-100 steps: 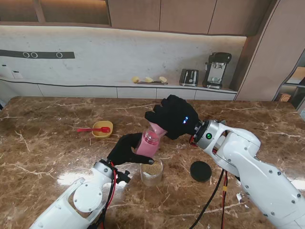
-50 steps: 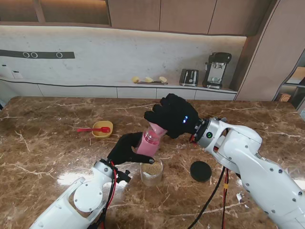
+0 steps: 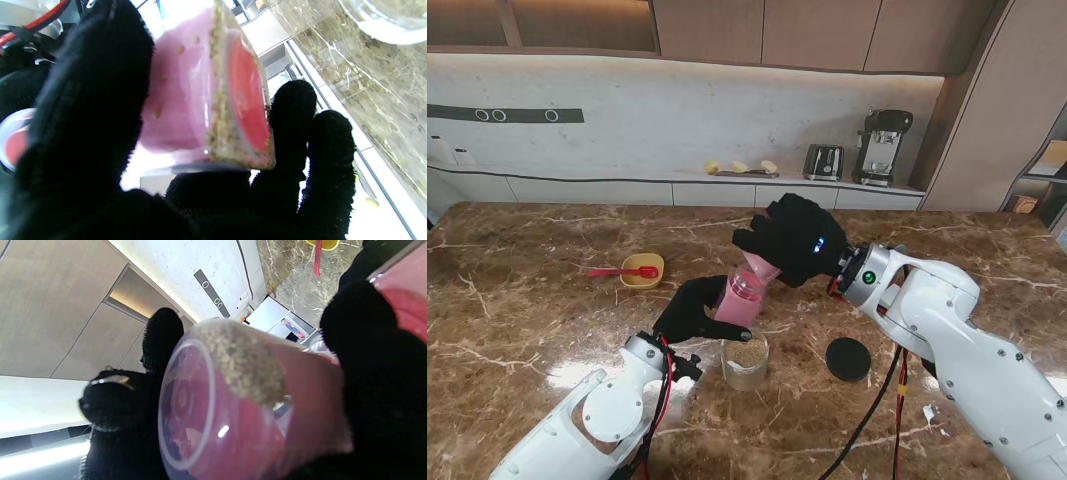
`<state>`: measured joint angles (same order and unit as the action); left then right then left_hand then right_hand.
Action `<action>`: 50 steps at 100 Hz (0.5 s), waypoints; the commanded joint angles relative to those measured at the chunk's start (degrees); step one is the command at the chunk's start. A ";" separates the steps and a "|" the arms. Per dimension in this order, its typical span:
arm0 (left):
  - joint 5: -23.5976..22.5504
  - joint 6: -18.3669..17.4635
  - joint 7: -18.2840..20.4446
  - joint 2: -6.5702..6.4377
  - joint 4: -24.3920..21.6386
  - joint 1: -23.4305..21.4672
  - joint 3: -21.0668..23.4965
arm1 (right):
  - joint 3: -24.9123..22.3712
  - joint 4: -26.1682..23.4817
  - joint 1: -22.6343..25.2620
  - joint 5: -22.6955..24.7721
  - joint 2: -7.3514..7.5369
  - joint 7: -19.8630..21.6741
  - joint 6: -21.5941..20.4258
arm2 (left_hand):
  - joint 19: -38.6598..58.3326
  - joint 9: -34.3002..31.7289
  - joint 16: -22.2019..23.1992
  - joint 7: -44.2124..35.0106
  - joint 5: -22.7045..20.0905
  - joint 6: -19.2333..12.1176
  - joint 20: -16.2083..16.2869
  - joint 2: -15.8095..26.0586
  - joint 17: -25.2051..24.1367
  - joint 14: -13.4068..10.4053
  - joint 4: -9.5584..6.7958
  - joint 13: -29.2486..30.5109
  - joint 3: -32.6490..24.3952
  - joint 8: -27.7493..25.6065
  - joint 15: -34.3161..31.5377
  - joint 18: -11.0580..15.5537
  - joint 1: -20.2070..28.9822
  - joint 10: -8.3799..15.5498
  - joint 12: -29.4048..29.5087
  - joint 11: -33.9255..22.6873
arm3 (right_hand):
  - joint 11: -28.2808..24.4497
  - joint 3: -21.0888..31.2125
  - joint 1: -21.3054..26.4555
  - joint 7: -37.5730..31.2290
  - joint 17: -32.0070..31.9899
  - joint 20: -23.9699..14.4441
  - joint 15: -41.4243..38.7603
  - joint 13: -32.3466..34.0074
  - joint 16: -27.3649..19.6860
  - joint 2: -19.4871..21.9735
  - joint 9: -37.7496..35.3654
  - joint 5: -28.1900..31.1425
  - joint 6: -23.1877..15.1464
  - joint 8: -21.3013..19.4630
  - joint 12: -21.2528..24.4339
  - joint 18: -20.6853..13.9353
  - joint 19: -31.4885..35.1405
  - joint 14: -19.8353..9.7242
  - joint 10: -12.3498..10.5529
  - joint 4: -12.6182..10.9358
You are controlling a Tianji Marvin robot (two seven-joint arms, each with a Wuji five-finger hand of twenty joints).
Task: Measure grain into the airtight container
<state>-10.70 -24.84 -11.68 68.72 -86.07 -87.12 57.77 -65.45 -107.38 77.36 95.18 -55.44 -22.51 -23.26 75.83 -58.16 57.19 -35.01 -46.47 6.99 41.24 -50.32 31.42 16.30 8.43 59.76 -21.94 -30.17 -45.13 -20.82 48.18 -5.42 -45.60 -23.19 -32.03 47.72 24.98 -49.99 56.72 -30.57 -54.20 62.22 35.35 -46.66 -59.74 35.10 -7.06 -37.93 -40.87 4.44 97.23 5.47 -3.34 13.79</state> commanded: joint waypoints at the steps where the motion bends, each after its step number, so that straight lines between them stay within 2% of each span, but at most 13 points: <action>1: 0.03 0.12 -0.16 0.29 -0.22 -0.06 -0.23 | 0.45 -0.39 -0.20 1.45 0.56 0.22 -0.71 | 3.08 -7.36 0.30 -18.97 -14.19 -19.10 0.84 25.26 -0.06 -3.76 -1.17 2.44 -29.06 -5.09 -2.42 0.79 13.27 8.72 -3.84 -8.61 | 0.82 12.37 8.08 -0.39 0.13 -1.37 -8.18 2.97 3.26 11.24 0.51 1.43 -4.48 0.31 0.35 -11.22 2.12 -11.68 -0.36 2.26; 50: 0.23 0.51 -0.53 0.42 -0.32 -0.20 -0.23 | 1.89 -0.14 -1.64 3.92 1.30 -3.07 -0.33 | 3.29 -7.27 0.33 -18.34 -13.62 -18.78 0.86 24.62 0.07 -3.87 -0.93 2.57 -29.01 -4.89 -2.65 0.97 13.15 8.40 -4.11 -8.26 | 0.94 13.08 7.42 -0.63 0.24 -1.84 -8.02 3.00 3.49 10.10 0.67 1.30 -4.66 0.22 0.21 -11.88 1.98 -12.16 -0.62 2.09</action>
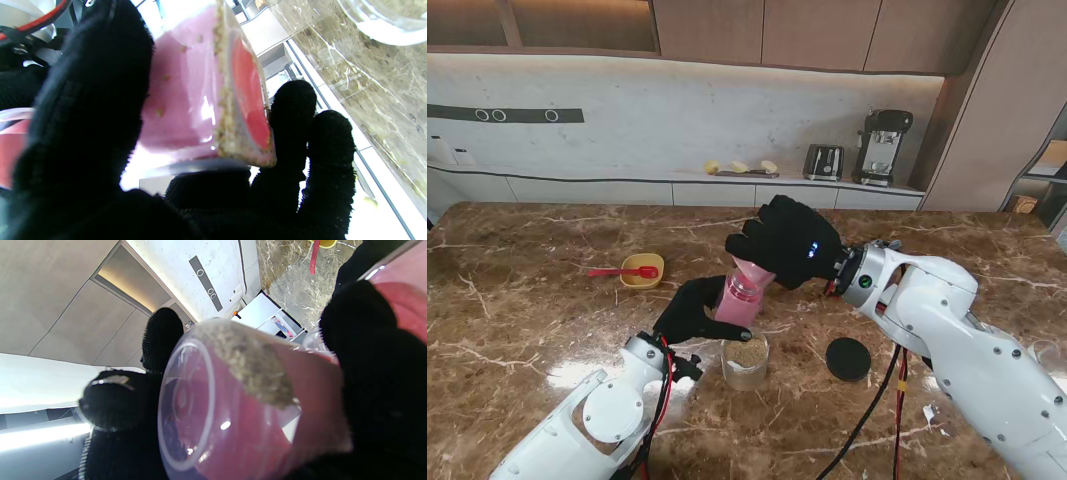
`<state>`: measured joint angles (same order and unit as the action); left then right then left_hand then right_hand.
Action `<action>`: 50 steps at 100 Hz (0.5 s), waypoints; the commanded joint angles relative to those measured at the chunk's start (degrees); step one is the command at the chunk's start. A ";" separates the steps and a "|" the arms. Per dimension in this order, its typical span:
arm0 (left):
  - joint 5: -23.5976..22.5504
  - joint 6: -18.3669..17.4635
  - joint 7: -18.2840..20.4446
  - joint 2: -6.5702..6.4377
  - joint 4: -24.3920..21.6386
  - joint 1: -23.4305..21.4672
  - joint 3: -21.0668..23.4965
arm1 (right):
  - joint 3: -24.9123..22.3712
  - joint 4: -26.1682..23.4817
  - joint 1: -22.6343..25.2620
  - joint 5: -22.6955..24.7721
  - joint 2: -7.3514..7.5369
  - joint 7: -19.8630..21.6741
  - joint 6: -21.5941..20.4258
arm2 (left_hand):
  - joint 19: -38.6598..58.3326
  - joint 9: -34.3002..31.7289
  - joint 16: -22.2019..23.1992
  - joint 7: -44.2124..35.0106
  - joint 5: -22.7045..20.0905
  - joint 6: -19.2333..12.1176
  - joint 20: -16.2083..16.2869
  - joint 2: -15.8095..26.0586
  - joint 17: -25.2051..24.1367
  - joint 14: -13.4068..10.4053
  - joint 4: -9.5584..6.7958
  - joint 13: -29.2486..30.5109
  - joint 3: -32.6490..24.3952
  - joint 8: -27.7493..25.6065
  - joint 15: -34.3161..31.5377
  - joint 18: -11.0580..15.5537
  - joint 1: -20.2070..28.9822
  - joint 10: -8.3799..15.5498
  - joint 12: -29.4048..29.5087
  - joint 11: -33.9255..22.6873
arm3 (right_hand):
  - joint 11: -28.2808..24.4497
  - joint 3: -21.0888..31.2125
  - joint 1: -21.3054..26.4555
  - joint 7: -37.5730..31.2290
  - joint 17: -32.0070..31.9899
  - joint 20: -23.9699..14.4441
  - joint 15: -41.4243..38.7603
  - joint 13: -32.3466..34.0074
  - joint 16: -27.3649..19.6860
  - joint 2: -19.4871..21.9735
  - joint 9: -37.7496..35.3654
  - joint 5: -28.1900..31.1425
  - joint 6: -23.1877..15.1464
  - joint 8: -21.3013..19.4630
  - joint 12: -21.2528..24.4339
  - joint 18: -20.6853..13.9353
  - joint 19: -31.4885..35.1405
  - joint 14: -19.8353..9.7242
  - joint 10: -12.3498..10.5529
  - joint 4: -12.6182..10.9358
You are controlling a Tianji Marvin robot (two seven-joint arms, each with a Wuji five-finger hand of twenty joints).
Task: Measure grain into the airtight container
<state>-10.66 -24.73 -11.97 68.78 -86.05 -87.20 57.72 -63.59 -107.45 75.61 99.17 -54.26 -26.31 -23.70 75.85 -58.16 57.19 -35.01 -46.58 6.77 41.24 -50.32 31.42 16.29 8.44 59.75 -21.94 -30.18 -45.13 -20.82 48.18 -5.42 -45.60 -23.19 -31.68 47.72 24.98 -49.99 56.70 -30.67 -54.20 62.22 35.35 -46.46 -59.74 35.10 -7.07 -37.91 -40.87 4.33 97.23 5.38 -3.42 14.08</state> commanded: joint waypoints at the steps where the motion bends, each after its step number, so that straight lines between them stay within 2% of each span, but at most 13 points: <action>1: 0.19 0.41 -0.23 0.37 -0.34 -0.11 -0.18 | 0.01 -0.07 0.10 -0.03 0.11 0.69 0.14 | 3.27 -7.29 0.32 -18.34 -13.53 -18.56 0.87 24.58 0.09 -3.86 -0.93 2.57 -29.00 -4.87 -2.65 0.99 13.13 8.39 -4.10 -8.25 | 0.58 13.10 7.44 -0.63 0.26 -1.75 -8.02 3.00 3.49 9.91 0.65 1.30 -4.64 0.20 0.20 -11.78 1.98 -12.07 -0.52 1.79; 25: 0.40 0.71 -0.26 0.41 -0.43 -0.16 -0.19 | -0.06 -0.16 -0.09 0.41 0.31 0.42 -0.44 | 3.48 -7.29 0.28 -17.90 -13.13 -18.20 0.86 24.21 0.33 -3.97 -0.77 2.74 -28.86 -4.71 -2.78 1.05 13.09 8.07 -4.25 -7.85 | 0.62 13.26 7.59 -0.70 0.27 -1.87 -7.90 2.83 3.53 9.93 0.71 1.38 -4.77 0.18 0.20 -11.81 1.94 -12.04 -0.56 1.81; 50: 0.57 0.85 -0.16 0.41 -0.37 -0.18 -0.24 | 0.41 0.58 -0.38 0.22 0.35 0.42 -0.35 | 3.66 -7.51 0.26 -17.84 -13.33 -18.07 0.84 24.15 0.44 -3.76 -0.73 2.95 -29.03 -4.70 -2.94 0.92 13.01 7.97 -4.45 -7.68 | 0.99 12.26 8.41 -1.31 0.22 -2.12 -7.85 3.04 3.59 12.19 -0.17 3.04 -6.00 -0.24 0.38 -11.60 1.92 -11.84 -0.76 2.15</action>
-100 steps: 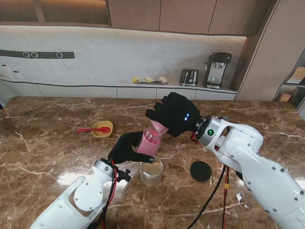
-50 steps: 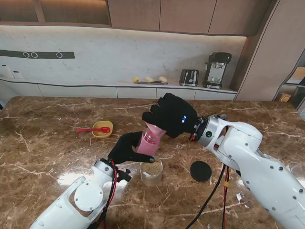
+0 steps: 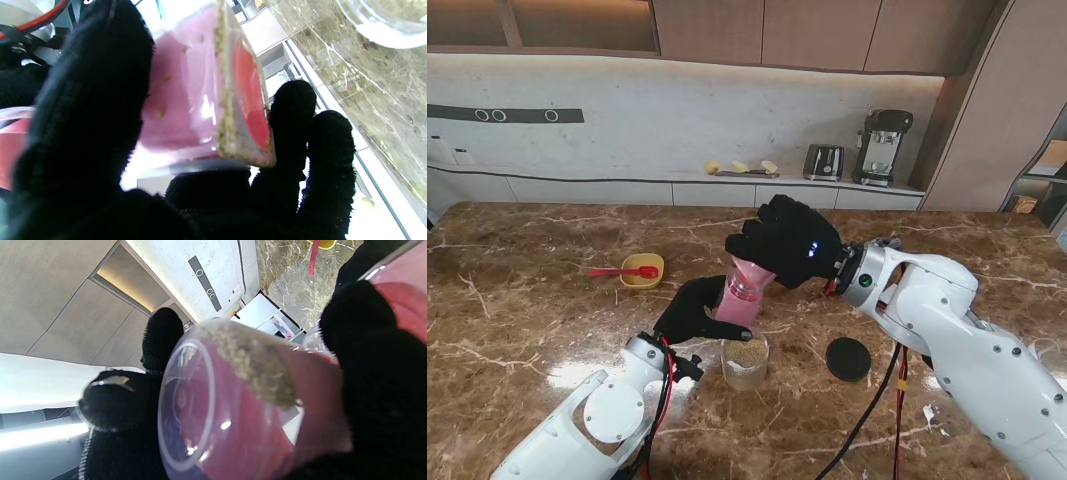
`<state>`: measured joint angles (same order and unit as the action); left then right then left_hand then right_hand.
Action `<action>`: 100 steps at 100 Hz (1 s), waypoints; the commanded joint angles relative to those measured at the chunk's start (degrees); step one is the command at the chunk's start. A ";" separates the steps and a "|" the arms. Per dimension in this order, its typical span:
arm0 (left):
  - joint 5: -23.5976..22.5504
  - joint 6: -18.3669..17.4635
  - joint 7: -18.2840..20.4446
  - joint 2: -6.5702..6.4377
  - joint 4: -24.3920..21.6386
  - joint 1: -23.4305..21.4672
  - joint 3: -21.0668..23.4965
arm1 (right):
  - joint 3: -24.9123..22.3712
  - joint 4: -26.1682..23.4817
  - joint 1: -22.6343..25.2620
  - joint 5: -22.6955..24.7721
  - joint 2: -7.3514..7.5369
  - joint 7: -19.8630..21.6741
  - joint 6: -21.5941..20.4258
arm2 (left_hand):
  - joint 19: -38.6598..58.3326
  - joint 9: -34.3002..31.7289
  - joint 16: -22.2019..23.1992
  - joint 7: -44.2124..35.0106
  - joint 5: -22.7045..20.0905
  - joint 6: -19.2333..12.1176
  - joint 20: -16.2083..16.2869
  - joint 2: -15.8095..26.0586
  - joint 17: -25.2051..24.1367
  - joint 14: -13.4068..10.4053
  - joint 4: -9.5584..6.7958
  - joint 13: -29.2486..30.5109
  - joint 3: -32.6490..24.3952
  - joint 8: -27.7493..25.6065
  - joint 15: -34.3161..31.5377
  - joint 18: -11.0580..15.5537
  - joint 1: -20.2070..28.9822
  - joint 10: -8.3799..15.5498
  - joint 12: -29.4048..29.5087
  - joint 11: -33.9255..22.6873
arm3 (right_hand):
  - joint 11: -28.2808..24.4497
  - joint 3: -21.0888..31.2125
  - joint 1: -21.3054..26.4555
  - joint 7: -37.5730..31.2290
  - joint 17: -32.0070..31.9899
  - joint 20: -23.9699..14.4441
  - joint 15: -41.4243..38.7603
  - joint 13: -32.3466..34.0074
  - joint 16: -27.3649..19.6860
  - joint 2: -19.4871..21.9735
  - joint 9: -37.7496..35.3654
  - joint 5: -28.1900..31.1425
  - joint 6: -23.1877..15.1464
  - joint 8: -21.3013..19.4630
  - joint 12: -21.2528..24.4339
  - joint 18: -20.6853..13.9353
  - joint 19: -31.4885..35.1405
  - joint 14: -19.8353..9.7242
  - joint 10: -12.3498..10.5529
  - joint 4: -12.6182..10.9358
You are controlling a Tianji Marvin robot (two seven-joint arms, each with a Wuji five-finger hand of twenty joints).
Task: Measure grain into the airtight container
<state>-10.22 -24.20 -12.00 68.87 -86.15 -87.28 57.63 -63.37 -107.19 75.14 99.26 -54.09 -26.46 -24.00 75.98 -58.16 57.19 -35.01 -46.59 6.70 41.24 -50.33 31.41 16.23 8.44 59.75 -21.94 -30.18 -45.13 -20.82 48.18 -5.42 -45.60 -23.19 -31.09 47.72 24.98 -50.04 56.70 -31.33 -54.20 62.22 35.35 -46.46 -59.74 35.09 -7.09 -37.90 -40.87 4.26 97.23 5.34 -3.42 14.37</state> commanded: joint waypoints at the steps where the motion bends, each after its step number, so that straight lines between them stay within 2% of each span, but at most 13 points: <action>1: 0.12 0.33 -0.14 0.31 -0.27 -0.11 -0.14 | 0.19 0.33 0.06 0.17 0.19 0.52 -0.06 | 3.55 -7.53 0.26 -17.83 -13.33 -17.99 0.84 24.16 0.47 -3.70 -0.73 2.95 -29.02 -4.70 -2.95 0.91 12.98 7.98 -4.46 -7.68 | 0.40 12.23 8.40 -1.25 0.22 -1.47 -7.85 3.04 3.59 12.10 -0.15 3.03 -5.97 -0.26 0.37 -11.53 1.92 -11.80 -0.76 1.85; 44: 0.39 0.42 0.08 0.29 -0.24 -0.11 -0.20 | 0.74 0.19 -0.69 2.12 0.73 -0.82 0.28 | 3.64 -7.53 0.22 -17.71 -13.28 -17.91 0.79 23.94 0.44 -3.71 -0.69 2.91 -29.18 -4.71 -3.01 0.87 12.97 7.82 -4.64 -7.52 | 0.55 12.53 7.77 -0.97 0.16 -1.60 -7.64 2.77 3.61 10.72 0.20 2.88 -5.83 -0.41 0.23 -11.53 1.83 -12.05 -0.68 1.54; 100: 0.60 0.42 0.07 0.38 0.04 0.17 -0.66 | 1.06 0.23 -0.74 2.43 0.80 -1.52 0.82 | 3.70 -7.62 0.20 -17.69 -13.30 -17.91 0.74 23.78 0.46 -3.79 -0.67 2.91 -29.37 -4.74 -3.09 0.93 12.86 7.86 -4.77 -7.52 | 0.47 12.70 7.49 -0.90 0.04 -1.88 -7.74 2.72 3.72 10.54 0.32 2.80 -5.79 -0.53 0.23 -11.98 1.90 -12.11 -0.72 1.47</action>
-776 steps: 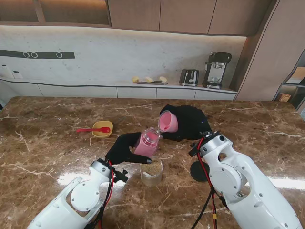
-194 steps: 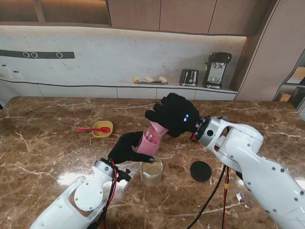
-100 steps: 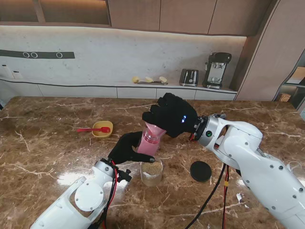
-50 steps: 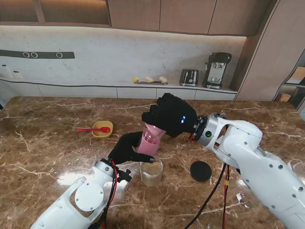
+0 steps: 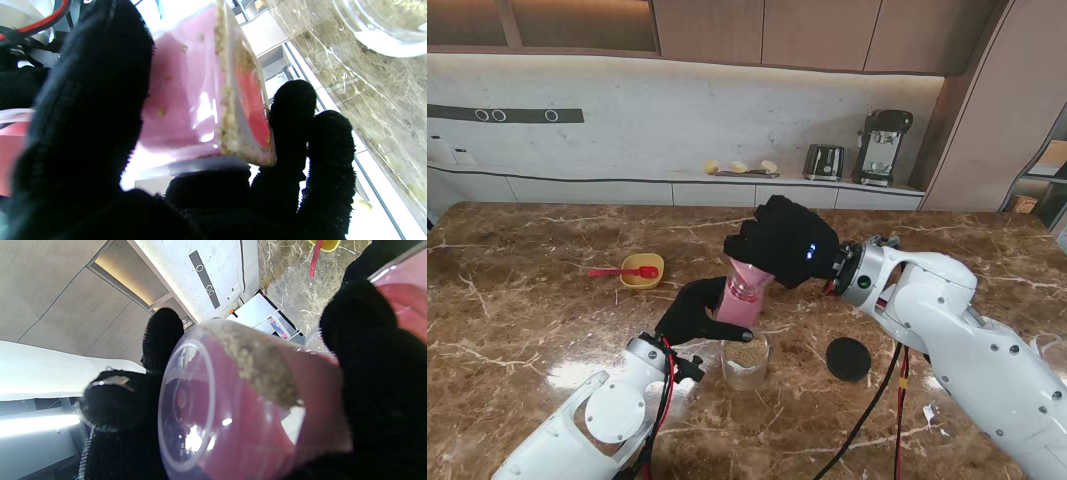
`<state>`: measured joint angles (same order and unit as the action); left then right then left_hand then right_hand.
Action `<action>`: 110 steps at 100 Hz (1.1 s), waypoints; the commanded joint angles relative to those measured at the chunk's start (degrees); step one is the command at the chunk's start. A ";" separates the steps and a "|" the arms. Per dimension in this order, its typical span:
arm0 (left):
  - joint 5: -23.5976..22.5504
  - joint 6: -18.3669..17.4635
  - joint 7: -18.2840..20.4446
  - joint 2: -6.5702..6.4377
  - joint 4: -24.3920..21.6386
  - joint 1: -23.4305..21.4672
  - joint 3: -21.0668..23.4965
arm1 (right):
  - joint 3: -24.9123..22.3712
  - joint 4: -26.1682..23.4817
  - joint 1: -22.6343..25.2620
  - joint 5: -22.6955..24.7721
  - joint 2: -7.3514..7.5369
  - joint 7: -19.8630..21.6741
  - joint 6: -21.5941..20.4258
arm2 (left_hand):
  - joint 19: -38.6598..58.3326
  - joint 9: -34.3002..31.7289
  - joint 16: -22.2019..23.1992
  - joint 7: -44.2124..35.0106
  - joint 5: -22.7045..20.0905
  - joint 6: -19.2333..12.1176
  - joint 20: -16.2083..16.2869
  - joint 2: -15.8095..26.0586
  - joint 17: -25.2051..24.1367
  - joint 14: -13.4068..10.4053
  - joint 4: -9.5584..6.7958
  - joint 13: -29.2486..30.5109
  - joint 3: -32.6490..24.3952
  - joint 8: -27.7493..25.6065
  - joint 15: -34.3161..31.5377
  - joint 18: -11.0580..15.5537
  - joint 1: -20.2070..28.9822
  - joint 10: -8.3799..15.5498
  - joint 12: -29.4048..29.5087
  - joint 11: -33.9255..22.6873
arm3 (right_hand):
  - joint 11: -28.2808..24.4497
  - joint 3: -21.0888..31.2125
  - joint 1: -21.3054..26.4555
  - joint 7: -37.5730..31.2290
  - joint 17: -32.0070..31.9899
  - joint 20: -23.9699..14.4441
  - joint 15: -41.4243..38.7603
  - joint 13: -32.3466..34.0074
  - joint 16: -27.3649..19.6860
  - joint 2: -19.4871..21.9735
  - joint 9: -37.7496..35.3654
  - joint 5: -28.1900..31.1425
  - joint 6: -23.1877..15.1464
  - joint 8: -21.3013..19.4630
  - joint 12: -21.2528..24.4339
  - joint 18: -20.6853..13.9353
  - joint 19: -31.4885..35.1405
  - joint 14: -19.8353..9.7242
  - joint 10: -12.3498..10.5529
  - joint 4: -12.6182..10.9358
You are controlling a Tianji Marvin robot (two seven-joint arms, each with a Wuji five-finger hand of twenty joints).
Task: Measure grain into the airtight container
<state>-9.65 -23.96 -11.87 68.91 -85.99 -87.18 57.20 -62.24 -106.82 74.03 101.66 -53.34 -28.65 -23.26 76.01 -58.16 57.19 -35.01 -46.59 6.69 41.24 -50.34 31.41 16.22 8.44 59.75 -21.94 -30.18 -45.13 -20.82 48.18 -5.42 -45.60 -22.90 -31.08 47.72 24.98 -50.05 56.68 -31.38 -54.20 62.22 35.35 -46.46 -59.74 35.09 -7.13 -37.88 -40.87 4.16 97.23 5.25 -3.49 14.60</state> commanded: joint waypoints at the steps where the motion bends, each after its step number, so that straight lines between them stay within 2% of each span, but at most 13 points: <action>1: 0.03 0.18 -0.06 0.35 -0.11 0.07 -0.23 | -0.08 -0.14 0.37 0.06 0.07 0.66 0.09 | 3.67 -7.62 0.20 -17.69 -13.30 -17.88 0.74 23.82 0.46 -3.80 -0.68 2.92 -29.39 -4.75 -3.09 0.94 12.87 7.86 -4.77 -7.81 | 0.44 12.72 7.52 -0.91 0.06 -1.83 -7.74 2.73 3.72 10.54 0.28 2.83 -5.73 -0.56 0.22 -11.88 1.90 -12.02 -0.66 1.23; 51: 0.05 0.00 -0.26 0.42 0.00 0.13 -0.23 | -0.13 0.10 0.04 0.69 0.27 0.23 0.17 | 3.76 -7.73 0.17 -17.60 -13.40 -17.83 0.73 23.76 0.53 -3.69 -0.64 3.06 -29.55 -4.72 -3.18 0.79 12.79 7.74 -4.77 -7.75 | 0.42 12.76 7.60 -0.91 0.06 -1.97 -7.77 2.76 3.74 10.46 0.32 2.82 -5.67 -0.56 0.29 -11.92 1.86 -12.05 -0.65 1.21; 110: 0.01 0.07 -0.40 0.41 -0.18 -0.04 0.16 | 2.11 0.91 -2.40 2.82 1.10 -1.15 0.04 | 3.74 -7.51 0.17 -17.49 -13.13 -17.78 0.72 23.71 0.31 -3.71 -0.65 2.79 -29.46 -4.74 -3.11 0.89 12.83 7.81 -4.89 -7.64 | 0.74 13.29 8.65 -0.84 0.07 -2.09 -7.61 2.68 3.69 9.89 0.26 2.73 -6.02 -0.50 0.18 -11.98 1.84 -12.32 -0.91 1.14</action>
<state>-9.69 -23.98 -12.02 69.01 -85.81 -87.13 57.32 -60.35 -106.10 71.68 104.20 -52.49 -30.36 -23.21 76.45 -58.16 57.19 -35.01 -46.60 6.69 41.24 -50.34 31.39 16.22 8.45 59.75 -21.94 -30.18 -45.13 -20.82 48.18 -5.42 -45.87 -22.78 -31.07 47.73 24.98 -50.05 56.66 -32.02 -54.20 62.22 35.35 -46.46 -59.74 35.09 -7.25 -37.87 -40.87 3.99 97.23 5.13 -3.58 14.60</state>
